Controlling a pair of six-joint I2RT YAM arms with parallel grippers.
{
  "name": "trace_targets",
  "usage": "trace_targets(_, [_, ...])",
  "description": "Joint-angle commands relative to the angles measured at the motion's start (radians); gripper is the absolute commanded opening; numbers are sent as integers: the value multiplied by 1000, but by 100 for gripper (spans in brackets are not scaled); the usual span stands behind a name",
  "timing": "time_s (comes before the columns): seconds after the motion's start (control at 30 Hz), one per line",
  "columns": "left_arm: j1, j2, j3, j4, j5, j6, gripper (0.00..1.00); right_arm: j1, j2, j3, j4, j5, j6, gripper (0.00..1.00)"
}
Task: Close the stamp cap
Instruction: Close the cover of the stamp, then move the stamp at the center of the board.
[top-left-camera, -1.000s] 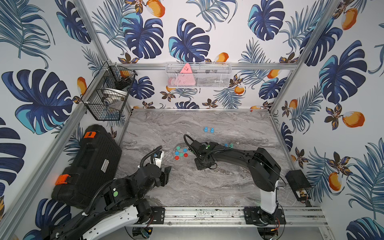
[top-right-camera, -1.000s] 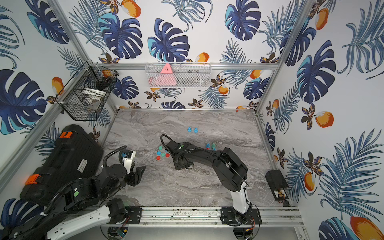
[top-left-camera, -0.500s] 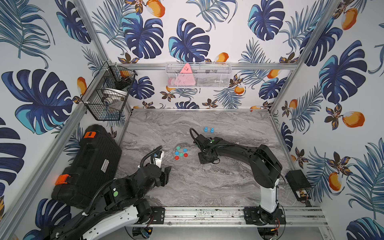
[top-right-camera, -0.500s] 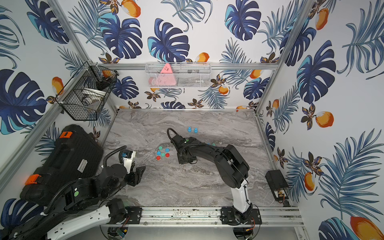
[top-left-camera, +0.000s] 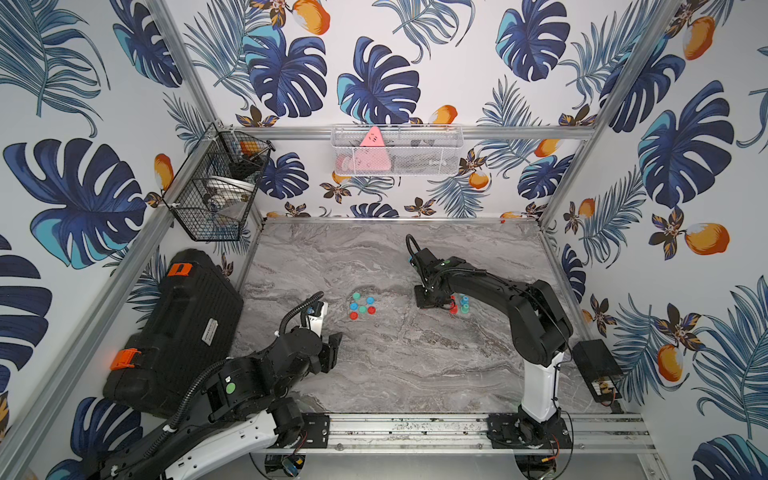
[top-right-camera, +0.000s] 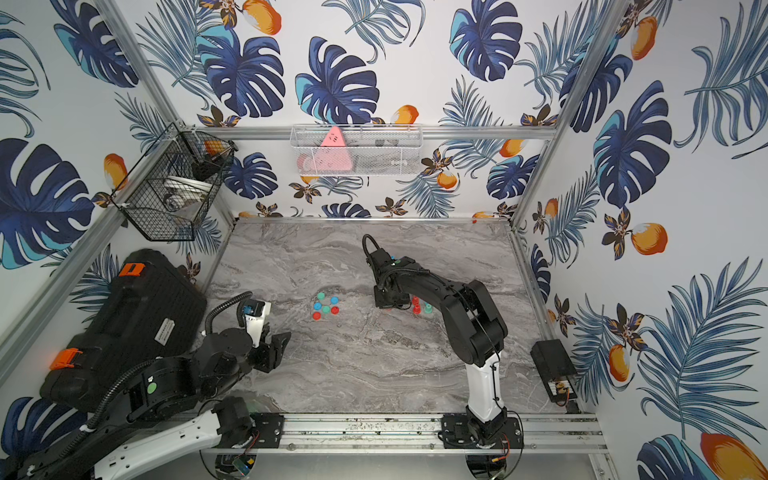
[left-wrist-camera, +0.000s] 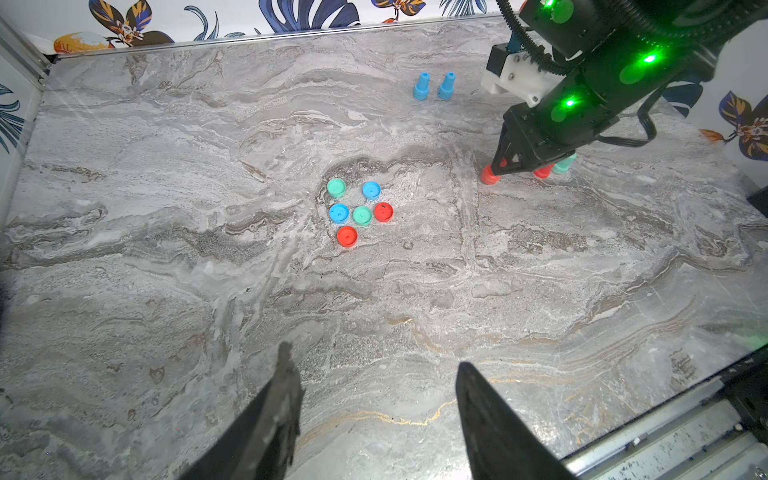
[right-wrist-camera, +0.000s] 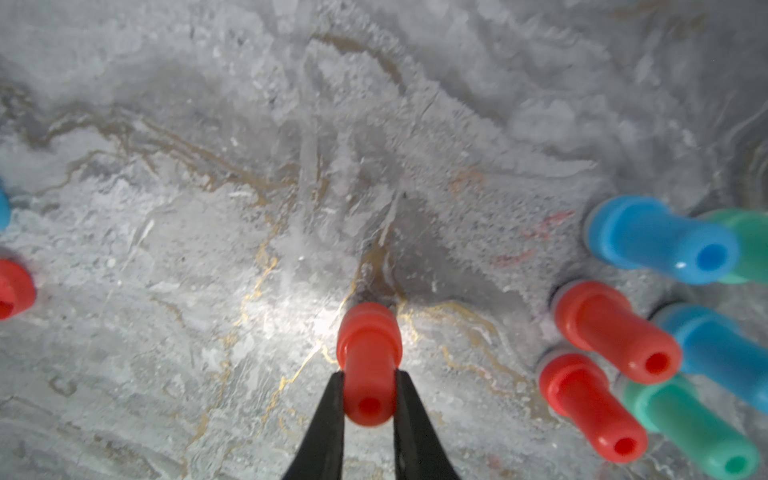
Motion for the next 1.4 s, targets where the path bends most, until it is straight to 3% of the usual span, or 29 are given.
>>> trace_targets(0.0, [1,-2,-3,22,-6,-1,64,-14,18,34,-18,-12,-26,19])
trace_targets(0.9, [1,-1,-3,20,-12,-2,64,-198,264,417,-101,-41,-100,19])
trace_targets(1.37, [1,-12,-2,23,-12,-2,64,-231,377,614,-174,-18,-108,19])
